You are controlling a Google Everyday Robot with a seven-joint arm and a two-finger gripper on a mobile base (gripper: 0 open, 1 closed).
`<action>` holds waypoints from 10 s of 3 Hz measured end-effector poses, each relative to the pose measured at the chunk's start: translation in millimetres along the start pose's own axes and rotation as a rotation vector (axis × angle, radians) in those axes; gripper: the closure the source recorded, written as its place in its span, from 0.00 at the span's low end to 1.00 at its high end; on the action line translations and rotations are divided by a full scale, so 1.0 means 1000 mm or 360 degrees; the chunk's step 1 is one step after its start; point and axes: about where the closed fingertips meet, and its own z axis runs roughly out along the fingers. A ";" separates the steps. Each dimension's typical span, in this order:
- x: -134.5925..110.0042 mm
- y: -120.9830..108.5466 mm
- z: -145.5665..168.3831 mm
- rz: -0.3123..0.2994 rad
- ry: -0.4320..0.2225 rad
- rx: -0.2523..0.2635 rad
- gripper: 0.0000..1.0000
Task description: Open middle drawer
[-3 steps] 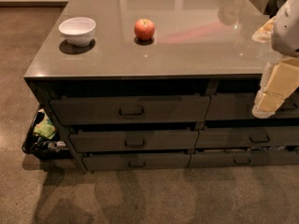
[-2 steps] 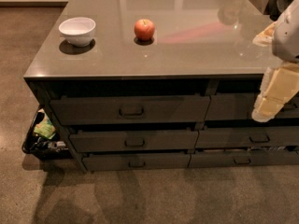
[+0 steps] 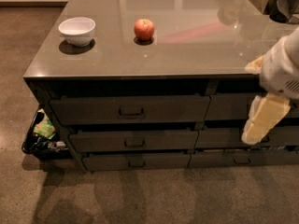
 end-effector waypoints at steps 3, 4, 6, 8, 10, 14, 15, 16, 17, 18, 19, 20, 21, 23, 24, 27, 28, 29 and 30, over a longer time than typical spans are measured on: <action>0.049 0.039 0.114 0.0211 0.0044 -0.0124 0.00; 0.063 0.046 0.145 0.0280 0.0110 0.0003 0.00; 0.066 0.052 0.178 0.0283 0.0069 -0.0110 0.00; 0.050 0.086 0.294 0.0216 0.0016 -0.0392 0.00; 0.032 0.108 0.360 0.0345 0.0005 -0.0240 0.00; -0.046 0.049 0.463 0.0236 0.0038 -0.0177 0.00; -0.046 0.049 0.464 0.0236 0.0038 -0.0177 0.00; -0.046 0.046 0.478 0.0255 0.0045 -0.0165 0.00; -0.050 0.035 0.505 0.0297 0.0016 -0.0136 0.00; -0.049 0.024 0.525 0.0286 0.0008 -0.0064 0.00; -0.044 -0.007 0.531 0.0264 0.0006 0.0075 0.00; -0.046 -0.006 0.531 0.0262 0.0003 0.0080 0.00; -0.033 -0.003 0.535 0.0243 0.0003 0.0088 0.00; 0.005 0.000 0.525 0.0326 0.0027 0.0216 0.00; 0.037 0.031 0.524 0.0445 0.0128 0.0283 0.00; 0.007 0.023 0.513 0.0433 0.0074 0.0376 0.00; -0.002 0.019 0.510 0.0413 0.0050 0.0395 0.00; -0.005 0.020 0.514 0.0414 0.0040 0.0400 0.00; -0.012 0.004 0.556 0.0461 0.0040 0.0309 0.00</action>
Offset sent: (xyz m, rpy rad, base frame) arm -0.0188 -0.0167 -0.1498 0.0617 0.1387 -0.1237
